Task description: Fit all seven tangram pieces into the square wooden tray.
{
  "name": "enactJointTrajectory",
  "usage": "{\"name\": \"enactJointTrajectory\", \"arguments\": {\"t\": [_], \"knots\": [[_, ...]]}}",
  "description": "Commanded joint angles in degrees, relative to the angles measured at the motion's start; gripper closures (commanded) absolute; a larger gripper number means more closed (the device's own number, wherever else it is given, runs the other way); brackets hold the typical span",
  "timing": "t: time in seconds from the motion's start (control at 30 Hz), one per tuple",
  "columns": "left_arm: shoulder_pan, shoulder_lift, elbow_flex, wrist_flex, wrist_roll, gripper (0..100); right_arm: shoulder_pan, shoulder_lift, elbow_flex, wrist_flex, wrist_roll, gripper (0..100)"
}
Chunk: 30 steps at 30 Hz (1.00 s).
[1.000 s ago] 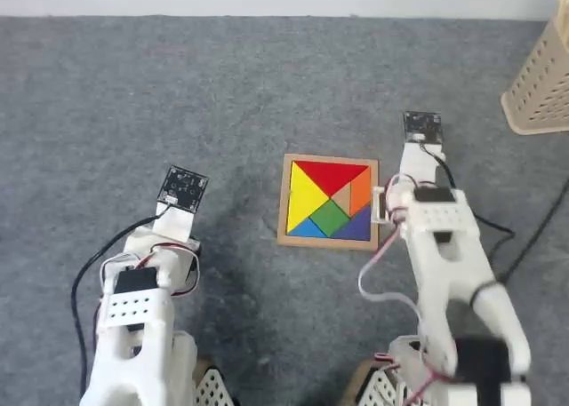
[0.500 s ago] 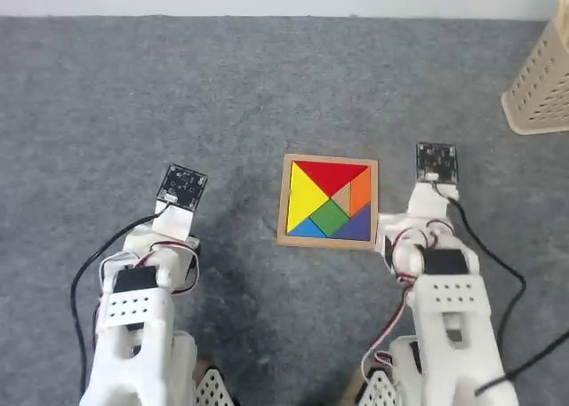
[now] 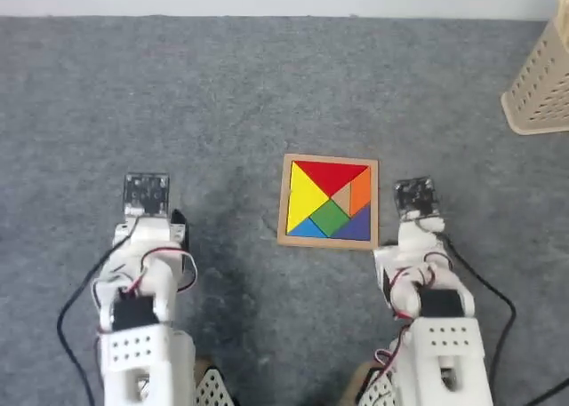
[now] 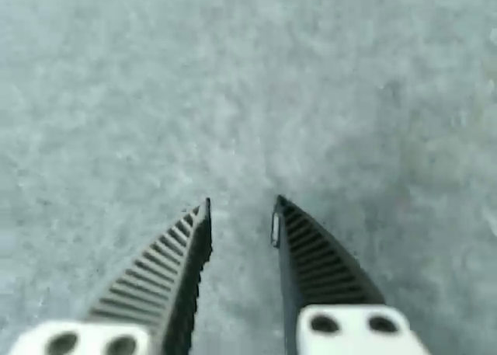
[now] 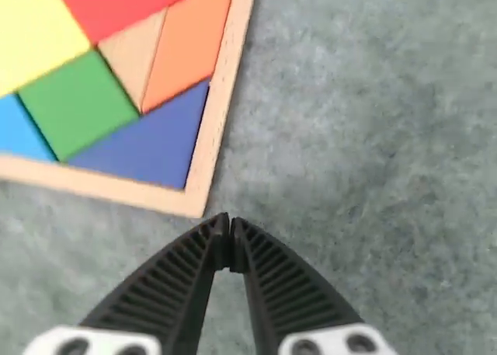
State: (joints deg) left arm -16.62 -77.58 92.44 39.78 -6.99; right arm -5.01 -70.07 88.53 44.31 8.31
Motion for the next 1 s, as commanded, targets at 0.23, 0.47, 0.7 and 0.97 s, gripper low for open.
{"name": "enactJointTrajectory", "arguments": {"t": [0.23,0.47,0.7,0.97], "knots": [[5.01,-26.02,4.09,19.16,0.44,88,0.92,-20.26,8.26,5.49,3.08,99.1],[5.71,-24.44,4.18,21.71,0.44,88,0.92,-31.34,8.09,23.6,3.08,99.1],[5.71,-25.14,4.18,31.56,0.44,88,0.66,-33.89,7.91,30.64,2.99,99.1],[5.71,-25.76,4.18,32.09,0.44,88,0.66,-33.89,7.91,30.64,2.99,99.1]]}}
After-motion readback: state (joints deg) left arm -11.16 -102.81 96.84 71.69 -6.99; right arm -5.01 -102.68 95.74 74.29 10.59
